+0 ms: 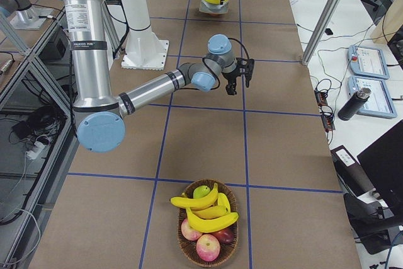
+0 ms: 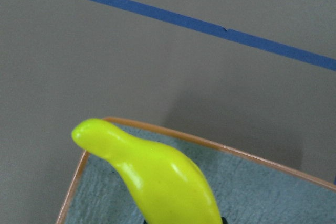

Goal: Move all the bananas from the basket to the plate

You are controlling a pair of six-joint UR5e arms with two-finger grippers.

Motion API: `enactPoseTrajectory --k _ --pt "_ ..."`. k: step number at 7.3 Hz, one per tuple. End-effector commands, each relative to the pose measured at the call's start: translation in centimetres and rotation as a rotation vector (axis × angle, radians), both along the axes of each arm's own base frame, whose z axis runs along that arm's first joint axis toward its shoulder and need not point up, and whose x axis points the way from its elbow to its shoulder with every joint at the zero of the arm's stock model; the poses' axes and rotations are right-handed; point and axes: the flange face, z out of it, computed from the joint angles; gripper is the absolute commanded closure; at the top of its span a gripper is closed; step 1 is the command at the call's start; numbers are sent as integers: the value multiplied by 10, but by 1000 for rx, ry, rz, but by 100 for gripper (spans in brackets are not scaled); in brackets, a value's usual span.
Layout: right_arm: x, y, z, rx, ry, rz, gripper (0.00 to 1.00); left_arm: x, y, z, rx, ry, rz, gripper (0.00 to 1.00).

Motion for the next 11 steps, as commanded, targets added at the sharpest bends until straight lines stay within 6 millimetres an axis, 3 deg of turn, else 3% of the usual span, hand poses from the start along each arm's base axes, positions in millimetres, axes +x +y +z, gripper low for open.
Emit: enactPoseTrajectory --k 1,3,4,5,7,8,9,10,11 --pt "10 -3 0 -6 -10 4 0 -1 1 12 41 -18 62 21" --pt "19 -4 -2 -16 -28 -2 0 -1 3 13 38 -12 71 19" --pt "27 -6 -2 -16 -30 9 0 -5 3 2 54 6 68 11" --pt "35 -7 -1 -26 -41 7 0 -6 10 -22 64 68 94 5" --pt "60 -11 2 -42 -59 23 0 -19 17 -67 93 161 114 4" --pt "89 -10 20 -53 -45 42 0 -41 16 -78 94 194 94 4" --pt "128 0 54 -20 12 35 0 -76 7 -90 107 233 48 3" --pt "176 20 98 29 91 6 0 -95 2 -94 162 231 47 2" --pt "222 32 152 62 153 -24 0 -101 -1 -91 182 223 50 2"
